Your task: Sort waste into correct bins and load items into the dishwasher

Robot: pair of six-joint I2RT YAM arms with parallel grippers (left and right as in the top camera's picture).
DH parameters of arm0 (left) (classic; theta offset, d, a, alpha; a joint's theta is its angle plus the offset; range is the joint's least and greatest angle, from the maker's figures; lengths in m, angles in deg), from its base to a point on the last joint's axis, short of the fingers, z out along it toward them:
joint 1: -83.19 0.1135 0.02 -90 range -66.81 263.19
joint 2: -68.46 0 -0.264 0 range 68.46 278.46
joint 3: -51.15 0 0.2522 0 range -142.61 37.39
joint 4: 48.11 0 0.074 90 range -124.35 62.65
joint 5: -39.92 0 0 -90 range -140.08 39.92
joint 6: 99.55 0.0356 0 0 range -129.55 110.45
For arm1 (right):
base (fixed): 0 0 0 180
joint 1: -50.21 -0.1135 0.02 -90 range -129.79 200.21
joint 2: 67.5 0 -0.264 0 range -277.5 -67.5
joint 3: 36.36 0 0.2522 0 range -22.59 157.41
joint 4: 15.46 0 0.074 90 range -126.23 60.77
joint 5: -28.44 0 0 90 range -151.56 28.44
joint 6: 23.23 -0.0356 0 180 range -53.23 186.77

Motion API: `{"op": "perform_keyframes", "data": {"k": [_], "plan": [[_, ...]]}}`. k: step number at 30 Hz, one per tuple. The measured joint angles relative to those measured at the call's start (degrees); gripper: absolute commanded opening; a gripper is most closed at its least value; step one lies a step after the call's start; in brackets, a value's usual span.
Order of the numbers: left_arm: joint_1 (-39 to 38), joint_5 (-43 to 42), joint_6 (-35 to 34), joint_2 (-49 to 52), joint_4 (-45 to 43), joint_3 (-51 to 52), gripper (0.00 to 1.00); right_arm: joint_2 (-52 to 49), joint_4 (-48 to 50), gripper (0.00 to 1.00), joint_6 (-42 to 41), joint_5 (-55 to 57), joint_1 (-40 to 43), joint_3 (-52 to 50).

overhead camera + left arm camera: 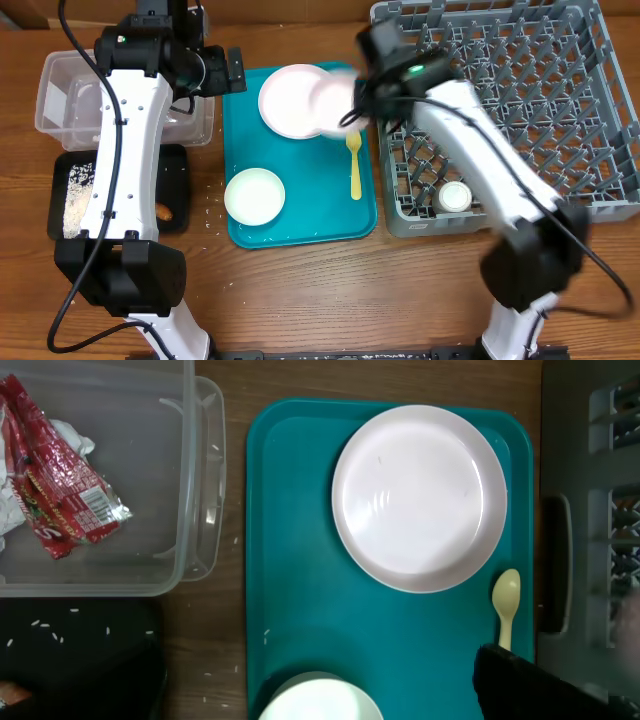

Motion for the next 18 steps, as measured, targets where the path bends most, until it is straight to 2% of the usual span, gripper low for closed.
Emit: {"op": "perform_keyframes", "data": {"k": [4,7,12,18], "plan": [[0.00,0.00,0.00,0.00,0.00,0.00,1.00,7.37,5.95,0.04,1.44,17.68,0.59,2.73],[0.00,0.00,0.00,0.00,0.00,0.00,1.00,8.52,14.32,0.04,3.82,32.00,0.79,2.67],[0.00,0.00,0.00,0.00,0.00,0.00,1.00,1.77,27.17,0.04,11.65,45.35,2.78,0.74],[0.00,0.00,0.00,0.00,0.00,0.00,1.00,-9.75,39.30,0.04,22.64,53.05,4.76,-0.94]]}}
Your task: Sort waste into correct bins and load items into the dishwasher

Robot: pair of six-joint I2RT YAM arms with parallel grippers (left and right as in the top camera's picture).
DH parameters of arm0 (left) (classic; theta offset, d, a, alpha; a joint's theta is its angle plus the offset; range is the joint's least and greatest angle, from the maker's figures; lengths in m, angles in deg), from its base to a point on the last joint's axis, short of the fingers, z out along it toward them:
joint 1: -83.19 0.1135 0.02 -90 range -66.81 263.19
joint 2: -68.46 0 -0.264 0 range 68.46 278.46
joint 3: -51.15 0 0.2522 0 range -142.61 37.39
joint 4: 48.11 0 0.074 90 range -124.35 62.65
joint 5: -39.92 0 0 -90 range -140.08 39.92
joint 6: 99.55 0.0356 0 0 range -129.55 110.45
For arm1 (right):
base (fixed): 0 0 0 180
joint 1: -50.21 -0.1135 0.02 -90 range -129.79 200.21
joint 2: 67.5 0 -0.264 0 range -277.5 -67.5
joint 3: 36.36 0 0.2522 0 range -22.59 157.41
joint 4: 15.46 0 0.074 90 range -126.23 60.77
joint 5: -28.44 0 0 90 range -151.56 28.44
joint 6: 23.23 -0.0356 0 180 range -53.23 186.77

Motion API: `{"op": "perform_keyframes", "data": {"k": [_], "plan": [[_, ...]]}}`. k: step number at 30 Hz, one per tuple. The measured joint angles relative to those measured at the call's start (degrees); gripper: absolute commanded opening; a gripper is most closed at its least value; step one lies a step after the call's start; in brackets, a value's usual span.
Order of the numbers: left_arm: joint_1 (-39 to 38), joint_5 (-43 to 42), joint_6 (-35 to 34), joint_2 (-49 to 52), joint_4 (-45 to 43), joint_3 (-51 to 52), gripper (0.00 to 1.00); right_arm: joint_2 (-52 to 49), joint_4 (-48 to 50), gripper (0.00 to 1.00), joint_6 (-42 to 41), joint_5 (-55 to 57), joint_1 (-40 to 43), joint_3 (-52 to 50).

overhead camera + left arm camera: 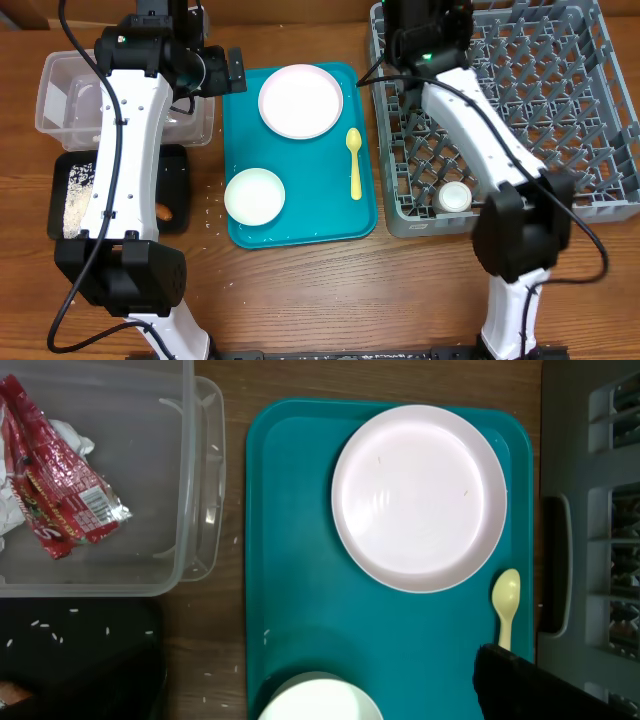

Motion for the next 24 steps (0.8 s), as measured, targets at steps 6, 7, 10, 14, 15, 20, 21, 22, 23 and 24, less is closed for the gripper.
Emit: {"op": "perform_keyframes", "data": {"k": [6,7,10,14,15,20,21,22,23,24], "plan": [[0.00,0.00,0.00,0.00,-0.02,0.00,1.00,-4.92,5.33,0.04,7.30,1.53,0.17,-0.24],[0.00,0.00,0.00,0.00,-0.02,0.00,1.00,-5.11,5.57,0.04,7.91,1.57,0.17,-0.24],[0.00,0.00,0.00,0.00,-0.02,0.00,1.00,-5.84,5.99,0.04,9.14,1.97,0.17,-0.24],[0.00,0.00,0.00,0.00,0.00,0.00,1.00,-8.79,7.08,0.04,10.60,2.58,0.22,-0.24],[0.00,0.00,0.00,0.00,-0.02,0.00,1.00,-9.68,7.19,0.04,10.84,2.62,0.24,-0.24],[0.00,0.00,0.00,0.00,-0.02,0.00,1.00,-12.07,8.74,0.04,11.26,2.97,0.24,-0.24],[0.00,0.00,0.00,0.00,-0.02,0.00,1.00,-12.07,8.98,0.04,11.28,2.99,0.24,-0.24],[0.00,0.00,0.00,0.00,-0.02,0.00,1.00,-12.07,9.18,0.04,11.41,2.97,0.26,-0.24],[0.00,0.00,0.00,0.00,-0.02,0.00,1.00,-12.07,9.31,0.04,11.43,2.97,0.31,-0.24],[0.00,0.00,0.00,0.00,-0.02,0.00,1.00,-12.09,9.27,0.04,11.43,2.95,0.35,-0.24]]}}
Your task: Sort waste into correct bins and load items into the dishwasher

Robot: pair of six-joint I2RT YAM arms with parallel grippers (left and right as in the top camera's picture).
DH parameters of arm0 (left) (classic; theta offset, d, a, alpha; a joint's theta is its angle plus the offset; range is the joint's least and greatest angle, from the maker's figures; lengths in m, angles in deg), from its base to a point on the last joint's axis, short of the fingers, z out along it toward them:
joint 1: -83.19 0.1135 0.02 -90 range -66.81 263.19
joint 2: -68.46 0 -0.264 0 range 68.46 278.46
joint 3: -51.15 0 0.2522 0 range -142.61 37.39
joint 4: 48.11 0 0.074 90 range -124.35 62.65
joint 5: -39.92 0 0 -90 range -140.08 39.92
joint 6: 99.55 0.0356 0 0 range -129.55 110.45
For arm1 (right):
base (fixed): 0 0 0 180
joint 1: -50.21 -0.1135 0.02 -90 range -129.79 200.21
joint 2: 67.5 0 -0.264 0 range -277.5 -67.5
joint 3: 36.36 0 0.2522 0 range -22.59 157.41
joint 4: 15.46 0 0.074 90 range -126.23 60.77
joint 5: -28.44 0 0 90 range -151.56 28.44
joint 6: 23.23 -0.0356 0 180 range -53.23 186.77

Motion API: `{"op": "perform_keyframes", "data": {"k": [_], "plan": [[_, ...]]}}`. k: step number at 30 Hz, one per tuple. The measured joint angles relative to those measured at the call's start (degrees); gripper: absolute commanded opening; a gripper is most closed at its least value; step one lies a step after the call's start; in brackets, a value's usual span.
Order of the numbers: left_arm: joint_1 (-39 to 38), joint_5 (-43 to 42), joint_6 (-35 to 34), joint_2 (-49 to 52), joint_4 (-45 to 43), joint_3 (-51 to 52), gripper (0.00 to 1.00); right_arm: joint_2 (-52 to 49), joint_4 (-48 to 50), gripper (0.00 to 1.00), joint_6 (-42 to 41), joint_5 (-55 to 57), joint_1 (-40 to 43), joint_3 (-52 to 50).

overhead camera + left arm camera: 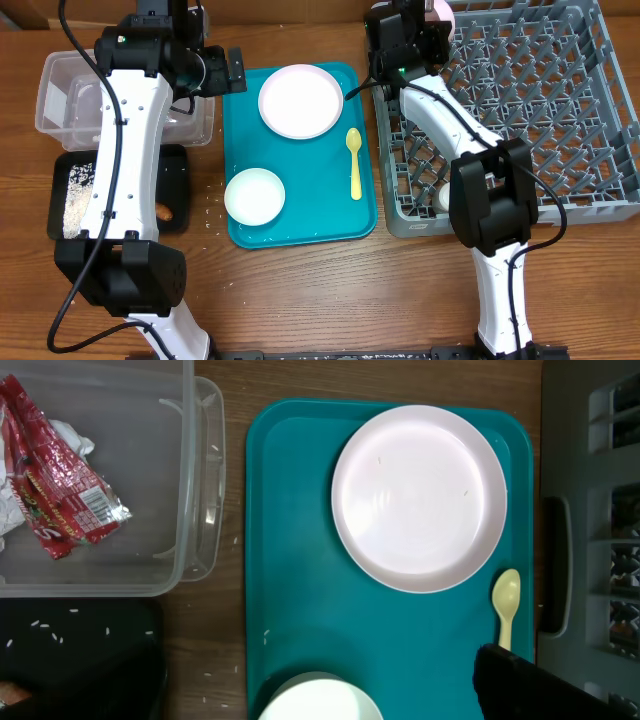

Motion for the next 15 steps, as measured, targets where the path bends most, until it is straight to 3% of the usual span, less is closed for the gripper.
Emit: {"op": "perform_keyframes", "data": {"k": [12,15], "plan": [[0.00,0.00,0.00,0.00,0.00,0.00,1.00,0.02,-5.49,0.04,-0.44,-0.33,-1.18,0.48],[0.00,0.00,0.00,0.00,0.00,0.00,1.00,0.02,-7.82,0.14,-0.39,-0.61,-2.84,0.48]]}}
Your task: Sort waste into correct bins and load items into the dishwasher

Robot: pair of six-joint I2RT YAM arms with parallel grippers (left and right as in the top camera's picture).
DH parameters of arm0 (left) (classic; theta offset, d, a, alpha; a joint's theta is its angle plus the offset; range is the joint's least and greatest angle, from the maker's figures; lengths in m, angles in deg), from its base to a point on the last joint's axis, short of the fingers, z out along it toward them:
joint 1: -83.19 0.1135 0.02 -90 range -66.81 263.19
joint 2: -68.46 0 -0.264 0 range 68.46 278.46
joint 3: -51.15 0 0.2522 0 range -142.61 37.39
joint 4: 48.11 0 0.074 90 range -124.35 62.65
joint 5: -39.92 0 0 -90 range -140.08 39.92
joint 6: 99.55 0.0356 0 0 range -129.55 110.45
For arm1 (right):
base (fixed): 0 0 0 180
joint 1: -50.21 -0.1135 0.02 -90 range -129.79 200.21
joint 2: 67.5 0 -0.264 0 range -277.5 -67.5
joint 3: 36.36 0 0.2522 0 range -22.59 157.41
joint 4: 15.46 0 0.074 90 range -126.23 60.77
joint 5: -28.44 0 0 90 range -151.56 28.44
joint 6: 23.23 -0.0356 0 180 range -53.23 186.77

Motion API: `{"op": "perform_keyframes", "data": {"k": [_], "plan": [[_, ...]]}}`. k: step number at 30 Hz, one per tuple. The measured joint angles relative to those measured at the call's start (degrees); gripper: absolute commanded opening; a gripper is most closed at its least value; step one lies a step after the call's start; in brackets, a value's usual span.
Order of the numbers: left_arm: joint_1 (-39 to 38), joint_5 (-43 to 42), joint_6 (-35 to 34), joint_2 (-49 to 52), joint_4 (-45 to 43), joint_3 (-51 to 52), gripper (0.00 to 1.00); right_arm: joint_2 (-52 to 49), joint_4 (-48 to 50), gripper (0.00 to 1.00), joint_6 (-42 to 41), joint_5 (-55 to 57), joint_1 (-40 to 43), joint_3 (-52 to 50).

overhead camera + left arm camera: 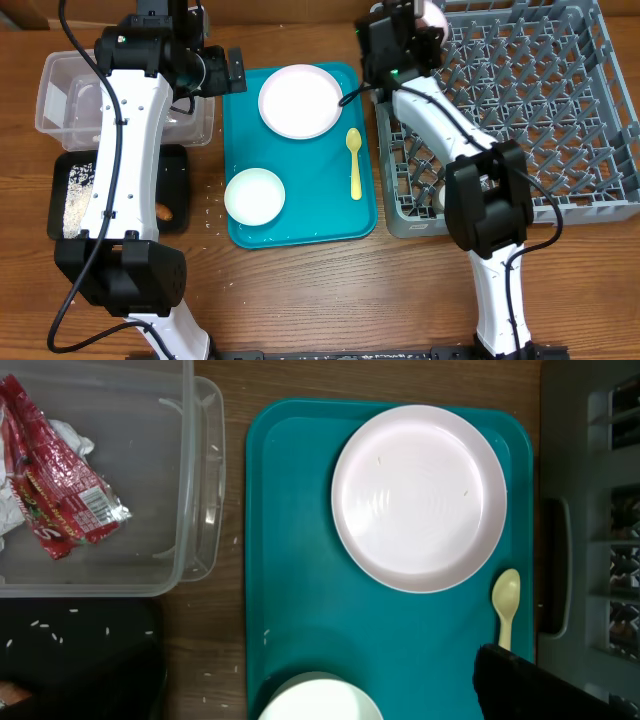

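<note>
A pale pink plate (300, 101) (419, 497), a white bowl (254, 195) (320, 698) and a yellow spoon (354, 163) (507, 605) lie on the teal tray (300, 225). My right gripper (425, 20) is over the far left corner of the grey dish rack (560, 100). It is shut on a second pink plate (433, 10), of which only an edge shows at the top of the overhead view. My left gripper (232, 72) hovers open at the tray's far left corner, holding nothing. One of its fingers (510, 685) shows in the left wrist view.
A clear bin (70, 95) holding a red wrapper (60, 490) stands left of the tray. A black bin (75, 200) with rice in it is in front of the clear bin. Rice grains are scattered on the wooden table near the tray.
My right gripper has shifted slightly left at the rack's far left corner, still holding the pink plate. My left arm and the things on the tray have not moved.
My right gripper first held a pink plate just off the plate on the tray. Then it was over the rack's near-left part. After that it reached the far left corner, where it still is. My left arm stayed still throughout.
</note>
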Motion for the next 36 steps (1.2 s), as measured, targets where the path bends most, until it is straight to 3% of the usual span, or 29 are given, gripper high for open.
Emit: {"op": "perform_keyframes", "data": {"k": [4,6,13,18,23,28,32,36], "plan": [[0.00,0.02,0.00,0.00,0.00,0.00,1.00,-0.07,-3.56,0.46,0.17,-3.26,-1.81,-0.13],[0.00,0.00,0.00,0.00,0.00,0.02,1.00,-0.13,-4.28,0.55,0.59,-4.31,-2.51,-0.22],[0.00,0.00,0.00,0.00,0.00,0.02,1.00,-0.13,-4.52,0.65,0.52,-4.35,-3.89,-0.22],[0.00,0.02,0.00,0.00,0.00,0.02,1.00,2.21,-8.57,0.78,-2.27,-6.64,-5.03,-0.24],[0.00,0.02,0.00,0.00,0.00,0.02,1.00,12.13,-23.37,0.80,-9.03,-20.20,-6.82,-0.33],[0.00,0.00,0.00,0.00,0.00,0.02,1.00,22.80,-36.11,0.79,-19.74,-47.71,-8.20,0.13],[0.00,0.00,0.00,0.00,0.00,0.02,1.00,23.65,-33.97,0.73,-26.67,-65.57,-8.57,-3.37],[0.00,0.00,0.00,0.00,0.00,0.02,1.00,21.22,-28.57,0.69,-32.46,-75.19,-10.14,-12.66]]}}
